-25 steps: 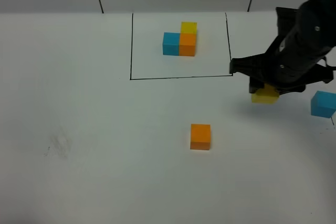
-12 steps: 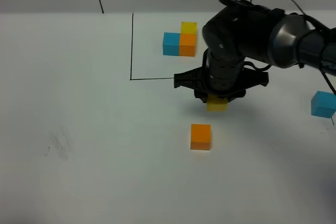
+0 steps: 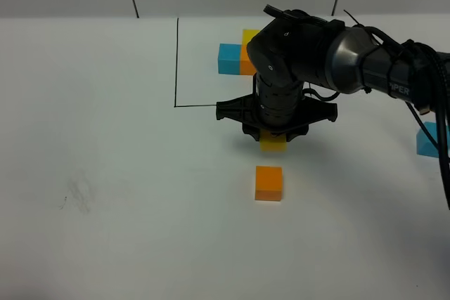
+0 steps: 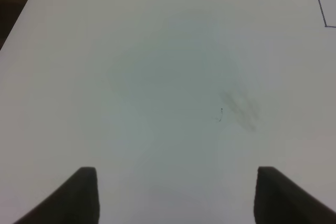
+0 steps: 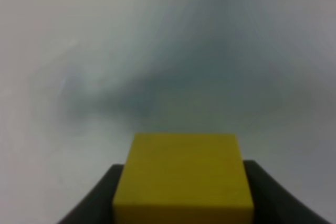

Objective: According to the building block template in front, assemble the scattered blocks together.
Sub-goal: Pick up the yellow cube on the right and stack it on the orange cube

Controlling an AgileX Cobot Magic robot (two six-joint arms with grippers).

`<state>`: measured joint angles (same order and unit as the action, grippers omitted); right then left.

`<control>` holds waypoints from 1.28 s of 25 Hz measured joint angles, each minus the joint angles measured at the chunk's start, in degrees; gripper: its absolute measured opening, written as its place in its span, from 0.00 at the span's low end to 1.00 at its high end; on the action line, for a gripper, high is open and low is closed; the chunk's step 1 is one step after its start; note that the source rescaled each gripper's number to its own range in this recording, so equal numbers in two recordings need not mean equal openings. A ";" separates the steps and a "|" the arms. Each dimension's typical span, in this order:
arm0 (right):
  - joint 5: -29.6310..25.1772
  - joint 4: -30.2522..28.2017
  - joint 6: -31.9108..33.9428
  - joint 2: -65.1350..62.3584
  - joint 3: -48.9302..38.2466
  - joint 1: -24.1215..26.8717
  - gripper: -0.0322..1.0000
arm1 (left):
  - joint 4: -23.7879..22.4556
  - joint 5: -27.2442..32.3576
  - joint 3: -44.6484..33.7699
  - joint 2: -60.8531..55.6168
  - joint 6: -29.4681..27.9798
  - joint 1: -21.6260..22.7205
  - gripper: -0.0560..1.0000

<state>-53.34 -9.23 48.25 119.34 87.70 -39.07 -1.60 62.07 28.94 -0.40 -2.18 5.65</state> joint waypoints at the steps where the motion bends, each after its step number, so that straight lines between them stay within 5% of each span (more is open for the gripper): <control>1: 0.00 0.06 0.20 0.22 0.00 -0.06 0.22 | 0.00 0.00 0.00 0.00 0.00 0.00 0.44; 32: 0.13 1.66 3.67 5.81 -0.06 -0.54 0.22 | 0.00 0.00 0.00 0.00 0.04 0.00 0.44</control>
<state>-53.21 -7.57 51.92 125.15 87.64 -39.61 -1.60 62.07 28.94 -0.40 -2.14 5.65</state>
